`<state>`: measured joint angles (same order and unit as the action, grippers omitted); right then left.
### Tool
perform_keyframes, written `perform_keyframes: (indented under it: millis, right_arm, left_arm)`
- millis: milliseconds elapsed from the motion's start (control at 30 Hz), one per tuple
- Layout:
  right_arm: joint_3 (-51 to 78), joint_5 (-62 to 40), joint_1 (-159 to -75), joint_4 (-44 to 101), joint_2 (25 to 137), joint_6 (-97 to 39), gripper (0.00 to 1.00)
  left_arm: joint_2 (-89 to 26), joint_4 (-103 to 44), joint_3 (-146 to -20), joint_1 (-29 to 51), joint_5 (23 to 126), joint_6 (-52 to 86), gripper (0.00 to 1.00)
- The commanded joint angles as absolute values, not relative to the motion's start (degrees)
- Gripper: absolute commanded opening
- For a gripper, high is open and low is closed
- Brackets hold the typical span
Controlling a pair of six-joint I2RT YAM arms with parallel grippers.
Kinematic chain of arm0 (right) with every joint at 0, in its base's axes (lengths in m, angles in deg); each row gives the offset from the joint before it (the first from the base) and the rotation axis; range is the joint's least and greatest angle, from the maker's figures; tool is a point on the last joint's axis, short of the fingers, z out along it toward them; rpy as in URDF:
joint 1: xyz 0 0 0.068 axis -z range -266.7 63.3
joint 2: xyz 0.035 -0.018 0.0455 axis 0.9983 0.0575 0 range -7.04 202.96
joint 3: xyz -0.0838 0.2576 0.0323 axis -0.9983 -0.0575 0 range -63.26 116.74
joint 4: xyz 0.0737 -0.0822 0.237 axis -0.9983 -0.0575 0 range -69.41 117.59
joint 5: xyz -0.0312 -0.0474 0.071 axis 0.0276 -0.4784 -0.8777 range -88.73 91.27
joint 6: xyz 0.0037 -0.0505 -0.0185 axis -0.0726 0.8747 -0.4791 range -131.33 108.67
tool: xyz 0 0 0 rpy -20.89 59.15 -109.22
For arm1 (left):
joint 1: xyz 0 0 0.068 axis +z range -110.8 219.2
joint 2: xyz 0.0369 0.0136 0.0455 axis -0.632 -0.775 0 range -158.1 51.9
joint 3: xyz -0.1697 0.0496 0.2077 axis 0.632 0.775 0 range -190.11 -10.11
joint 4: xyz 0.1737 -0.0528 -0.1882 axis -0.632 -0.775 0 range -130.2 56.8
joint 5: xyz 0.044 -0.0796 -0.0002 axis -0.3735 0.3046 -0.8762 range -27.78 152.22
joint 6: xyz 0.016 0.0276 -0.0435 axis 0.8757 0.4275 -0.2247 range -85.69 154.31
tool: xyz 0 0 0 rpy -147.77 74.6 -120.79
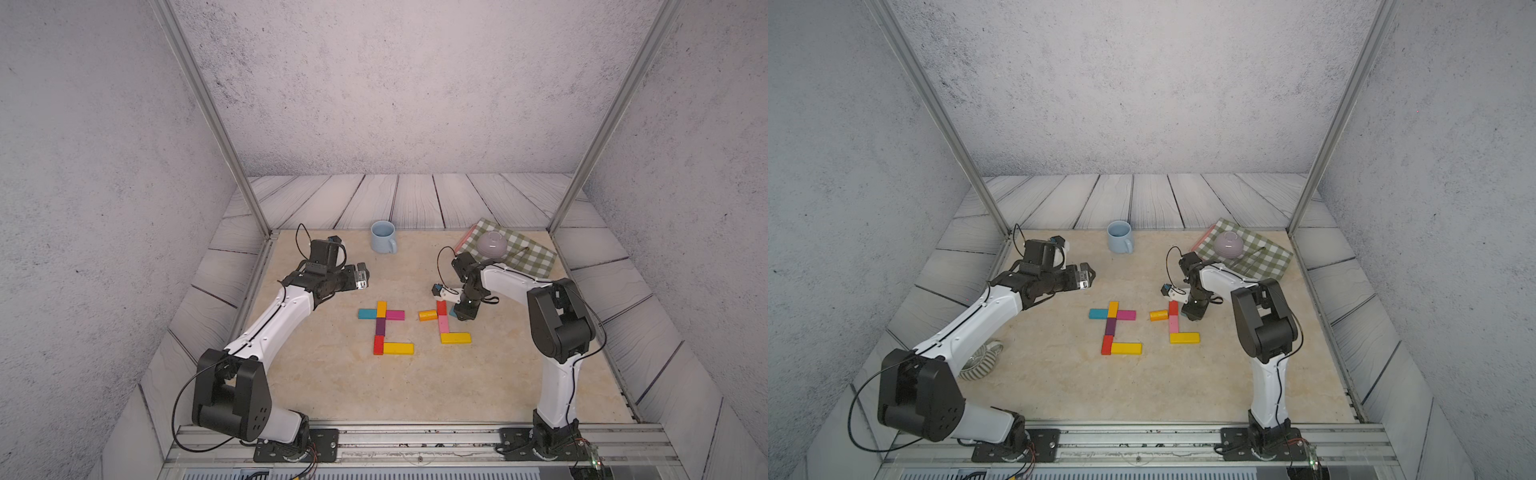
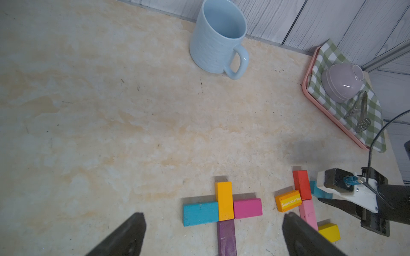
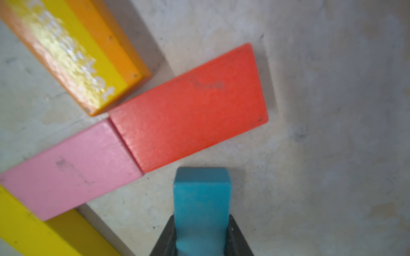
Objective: Assemble the letter t with building blocks
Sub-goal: Adjust the building block at the center of the board.
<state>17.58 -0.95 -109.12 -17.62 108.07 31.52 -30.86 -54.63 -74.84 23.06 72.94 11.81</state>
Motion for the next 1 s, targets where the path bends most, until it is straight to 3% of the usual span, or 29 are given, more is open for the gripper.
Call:
perform_keyframes:
  millis: [0, 767, 967]
  right_arm:
    - [16.9, -2.7, -108.6, -20.6, 109.9, 37.5, 0.0]
    - [13.4, -8.4, -108.6, -14.4, 108.3, 46.9, 0.0]
    - [13.1, -8.1, -108.8, -13.5, 108.5, 47.6, 0.04]
  left_arm:
    - [-30.7, -54.7, -74.6, 23.6, 72.3, 11.9, 0.99]
    - [-31.2, -54.4, -74.6, 23.6, 72.6, 11.7, 0.99]
    - [-31.2, -54.4, -74.6, 23.5, 72.8, 11.7, 0.99]
